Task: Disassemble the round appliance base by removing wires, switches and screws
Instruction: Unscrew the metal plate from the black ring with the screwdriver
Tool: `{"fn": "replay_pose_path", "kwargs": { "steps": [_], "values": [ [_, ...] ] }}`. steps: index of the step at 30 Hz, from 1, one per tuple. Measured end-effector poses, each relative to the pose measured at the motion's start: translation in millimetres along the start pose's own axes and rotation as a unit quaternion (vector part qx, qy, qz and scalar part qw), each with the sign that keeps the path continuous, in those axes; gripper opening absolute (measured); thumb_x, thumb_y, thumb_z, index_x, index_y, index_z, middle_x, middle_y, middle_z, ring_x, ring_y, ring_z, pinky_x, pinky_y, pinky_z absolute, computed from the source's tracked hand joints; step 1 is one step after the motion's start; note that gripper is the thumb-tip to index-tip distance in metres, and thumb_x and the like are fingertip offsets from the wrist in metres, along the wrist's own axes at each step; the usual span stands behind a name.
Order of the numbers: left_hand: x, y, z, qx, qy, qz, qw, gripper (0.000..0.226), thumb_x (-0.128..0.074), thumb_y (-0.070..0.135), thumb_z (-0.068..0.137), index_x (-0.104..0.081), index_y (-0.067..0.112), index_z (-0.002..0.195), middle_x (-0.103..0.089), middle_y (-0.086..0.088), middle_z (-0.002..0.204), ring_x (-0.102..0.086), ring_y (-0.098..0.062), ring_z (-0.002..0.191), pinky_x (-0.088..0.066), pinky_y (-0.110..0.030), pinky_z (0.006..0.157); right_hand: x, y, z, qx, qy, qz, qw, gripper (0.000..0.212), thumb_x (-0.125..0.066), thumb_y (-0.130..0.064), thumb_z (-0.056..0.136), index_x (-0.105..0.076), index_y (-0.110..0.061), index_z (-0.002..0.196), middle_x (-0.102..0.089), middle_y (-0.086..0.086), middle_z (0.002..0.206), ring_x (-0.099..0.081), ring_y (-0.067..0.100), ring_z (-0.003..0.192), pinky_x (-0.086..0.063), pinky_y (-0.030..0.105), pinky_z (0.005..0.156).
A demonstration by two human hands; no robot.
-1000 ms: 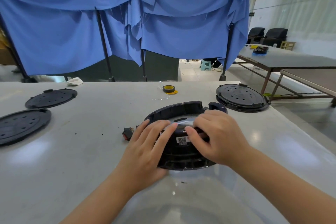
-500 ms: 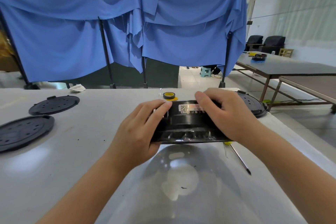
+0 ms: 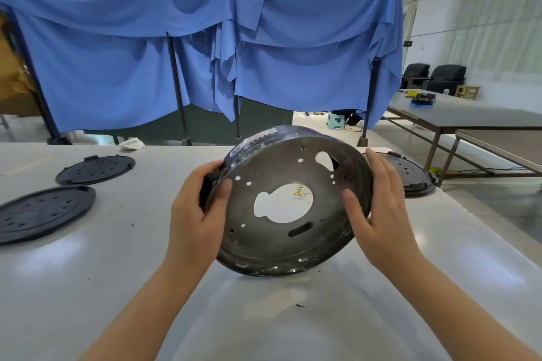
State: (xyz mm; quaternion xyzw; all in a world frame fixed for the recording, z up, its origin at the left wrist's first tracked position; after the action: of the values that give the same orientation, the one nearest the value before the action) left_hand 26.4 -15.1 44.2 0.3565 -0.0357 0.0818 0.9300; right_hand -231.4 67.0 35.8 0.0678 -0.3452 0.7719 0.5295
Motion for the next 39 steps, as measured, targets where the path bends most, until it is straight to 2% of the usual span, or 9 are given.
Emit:
{"fn": "replay_pose_path", "kwargs": {
  "steps": [3,9,14,17,20,24,27,31,39],
  "values": [
    [2,-13,7,0.101,0.007,-0.061,0.993,0.012,-0.059,0.021,0.093,-0.067,0.029,0.096,-0.07,0.018,0.088,-0.064,0.002,0.083,-0.047,-0.009,0.07,-8,14,-8,-0.002,-0.016,-0.031,0.999,0.062,-0.059,-0.022,0.09,-0.03,-0.012,0.143,-0.037,0.007,0.14,-0.034,0.018,0.13,-0.031,0.032,0.108],
    [-4,-41,13,0.254,-0.017,-0.1,0.962,0.01,-0.064,0.025,0.089,-0.072,0.026,0.082,-0.074,0.009,0.084,-0.068,-0.015,0.085,-0.053,-0.032,0.079,-21,34,-19,-0.069,-0.033,0.05,0.996,0.024,-0.048,-0.006,0.093,-0.047,-0.018,0.114,-0.049,-0.015,0.092,-0.049,0.001,0.085,-0.042,0.029,0.068],
    [-15,-53,10,0.306,-0.061,-0.105,0.944,0.02,-0.063,0.014,0.085,-0.067,0.026,0.102,-0.072,0.008,0.092,-0.068,-0.006,0.081,-0.053,-0.02,0.062,-28,51,-20,-0.152,-0.016,0.128,0.98,0.022,-0.046,-0.006,0.095,-0.054,-0.021,0.108,-0.057,-0.007,0.097,-0.053,0.001,0.091,-0.043,0.023,0.072],
    [-21,-60,-3,0.299,-0.056,-0.086,0.949,0.033,-0.063,0.006,0.085,-0.061,0.022,0.114,-0.068,0.002,0.1,-0.065,-0.008,0.073,-0.046,-0.015,0.043,-30,66,-22,-0.235,0.006,0.19,0.953,0.02,-0.047,-0.003,0.093,-0.059,-0.017,0.086,-0.059,0.0,0.079,-0.054,0.012,0.071,-0.041,0.026,0.061],
    [-30,-68,-13,0.299,-0.063,-0.086,0.948,0.029,-0.064,0.007,0.085,-0.066,0.02,0.11,-0.07,0.002,0.094,-0.064,-0.005,0.069,-0.046,-0.013,0.045,-30,80,-24,-0.301,0.019,0.242,0.922,0.026,-0.049,0.001,0.09,-0.057,-0.012,0.069,-0.053,-0.01,0.052,-0.046,0.001,0.047,-0.037,0.014,0.045],
    [-37,-79,-19,0.288,-0.062,-0.089,0.951,0.022,-0.064,0.011,0.086,-0.068,0.024,0.103,-0.072,0.006,0.092,-0.066,0.0,0.069,-0.05,-0.012,0.052,-29,91,-25,-0.324,-0.001,0.238,0.916,0.017,-0.051,0.002,0.087,-0.058,-0.001,0.071,-0.052,0.002,0.058,-0.046,0.012,0.054,-0.038,0.024,0.05],
    [-36,-90,-22,0.3,-0.071,-0.075,0.948,0.024,-0.065,0.013,0.086,-0.068,0.016,0.11,-0.073,0.003,0.095,-0.069,-0.006,0.077,-0.053,-0.016,0.057,-27,92,-25,-0.301,-0.016,0.215,0.929,0.018,-0.053,-0.002,0.087,-0.059,-0.002,0.07,-0.053,0.003,0.058,-0.045,0.005,0.051,-0.037,0.016,0.047],
    [-29,-101,-27,0.302,-0.09,-0.049,0.948,0.014,-0.068,0.018,0.083,-0.075,0.021,0.095,-0.074,-0.005,0.081,-0.066,-0.027,0.076,-0.056,-0.042,0.071,-25,91,-26,-0.287,-0.034,0.191,0.938,0.027,-0.054,-0.014,0.089,-0.062,-0.009,0.064,-0.054,-0.002,0.055,-0.045,0.008,0.052,-0.038,0.02,0.05],
    [-34,-98,-37,0.29,-0.146,-0.035,0.945,0.028,-0.059,0.036,0.076,-0.065,0.01,0.066,-0.044,-0.002,0.054,-0.039,-0.017,0.047,-0.034,-0.03,0.044,-21,98,-33,-0.306,-0.059,0.159,0.937,0.04,-0.055,-0.023,0.087,-0.04,0.0,0.058,-0.032,0.004,0.055,-0.03,0.015,0.052,-0.03,0.031,0.055]
  ]
}}
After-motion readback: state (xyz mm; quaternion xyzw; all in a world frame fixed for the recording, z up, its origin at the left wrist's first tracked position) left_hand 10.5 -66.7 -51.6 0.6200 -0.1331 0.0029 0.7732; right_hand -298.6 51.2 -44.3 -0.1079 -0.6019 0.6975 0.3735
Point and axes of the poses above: each hand's wrist, its own z-axis towards the middle knuckle, its own x-axis out of the back of the hand, y = z × x, the point moved 5 cm from there along z, towards the middle knuckle
